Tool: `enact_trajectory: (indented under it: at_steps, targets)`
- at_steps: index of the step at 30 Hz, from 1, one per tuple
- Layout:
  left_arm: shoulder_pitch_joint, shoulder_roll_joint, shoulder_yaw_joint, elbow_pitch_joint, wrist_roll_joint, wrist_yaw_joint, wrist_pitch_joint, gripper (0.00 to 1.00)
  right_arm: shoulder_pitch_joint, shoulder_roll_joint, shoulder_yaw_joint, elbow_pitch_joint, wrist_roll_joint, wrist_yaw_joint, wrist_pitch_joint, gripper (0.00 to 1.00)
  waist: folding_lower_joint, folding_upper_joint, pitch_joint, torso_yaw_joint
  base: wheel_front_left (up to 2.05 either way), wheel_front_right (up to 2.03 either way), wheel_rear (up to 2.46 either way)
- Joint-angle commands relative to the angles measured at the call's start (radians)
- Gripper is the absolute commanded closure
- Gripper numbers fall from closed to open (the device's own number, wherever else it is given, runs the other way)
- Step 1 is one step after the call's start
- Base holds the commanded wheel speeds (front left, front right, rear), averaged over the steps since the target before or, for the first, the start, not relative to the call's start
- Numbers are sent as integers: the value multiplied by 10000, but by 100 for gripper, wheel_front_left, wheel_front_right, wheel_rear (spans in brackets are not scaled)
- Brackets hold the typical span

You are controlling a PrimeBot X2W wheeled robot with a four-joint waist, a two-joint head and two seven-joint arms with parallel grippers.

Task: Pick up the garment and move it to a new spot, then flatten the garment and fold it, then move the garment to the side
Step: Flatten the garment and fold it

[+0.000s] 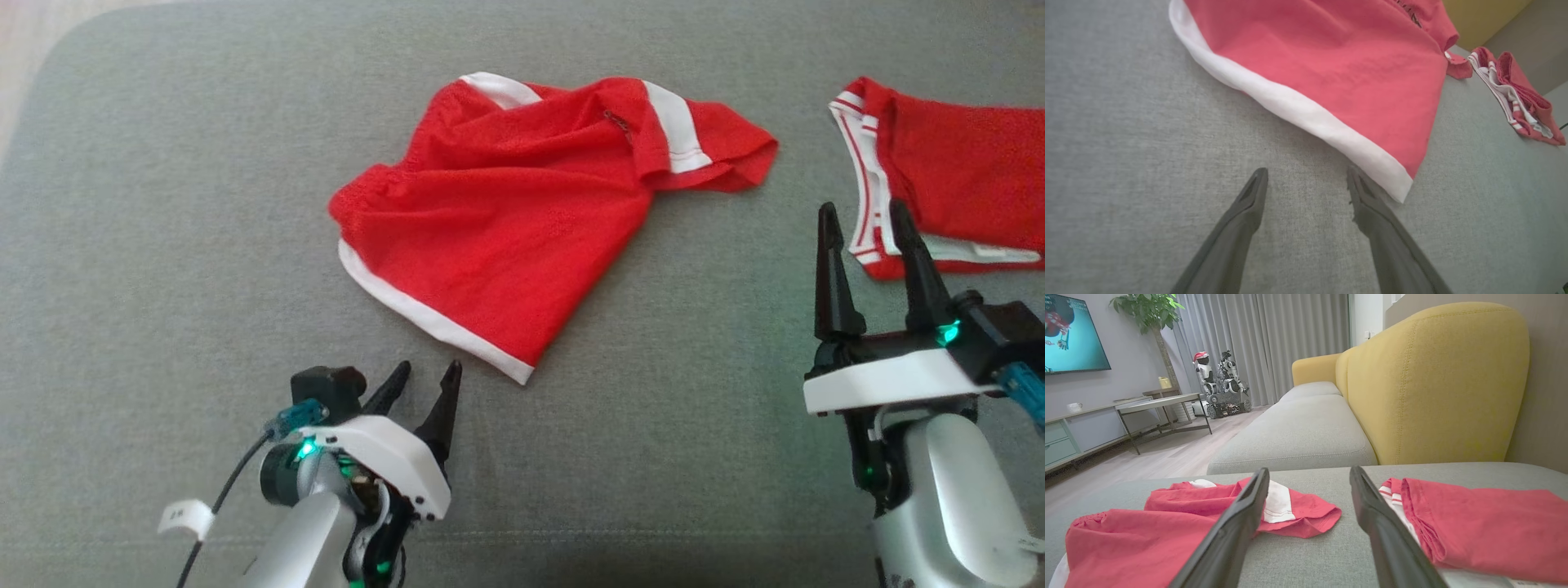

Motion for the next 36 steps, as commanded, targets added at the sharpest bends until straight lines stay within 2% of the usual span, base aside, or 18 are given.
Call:
enact_trajectory:
  at_steps: [1, 4, 10, 15, 24, 25, 26, 27, 31, 36]
  targets:
    - [-563, 40, 249, -94, -153, 64, 70, 0, -443, 28, 291, -277, 68, 65, -121, 0, 0, -1, 122, -201, 0, 0, 0]
    - [-845, 30, 176, 214, -317, 128, 102, 0, -516, 28, 318, -246, 91, 65, -148, 0, 0, -1, 233, -393, 0, 0, 0]
    - [-1268, 20, -344, 477, -533, -413, -87, 0, -600, 28, 369, -135, 133, 65, -217, 0, 0, -1, 352, -676, 0, 0, 0]
    - [-1428, 17, -818, 449, -612, -584, -327, 0, -656, 28, 430, -52, 172, 65, -265, 0, 0, -1, 393, -823, 0, 0, 0]
    - [-1697, 16, -1350, 633, -465, -610, -380, 0, -742, 28, 579, 97, 278, 65, -340, 0, 0, -1, 407, -1023, 0, 0, 0]
    - [-1754, 16, -1411, 704, -435, -598, -333, 5, -751, 28, 601, 112, 289, 65, -349, 0, 0, -1, 410, -1048, 0, 0, 0]
    - [-1823, 16, -1468, 766, -408, -589, -309, 84, -761, 28, 623, 128, 300, 65, -357, 0, 0, -1, 408, -1073, 0, 0, 0]
    - [-1902, 16, -1522, 818, -385, -567, -304, 100, -774, 28, 648, 147, 313, 65, -365, 0, 0, -1, 406, -1101, 0, 0, 0]
    - [-2353, 15, -1785, 734, -436, -593, -401, 100, -857, 28, 721, 205, 372, 65, -392, 0, 0, -1, 396, -1235, 0, 0, 0]
    - [-3219, 15, -2323, -51, -915, -785, -617, 100, -964, 28, 744, 293, 446, 65, -425, 0, 0, -1, 354, -1387, 0, 0, 0]
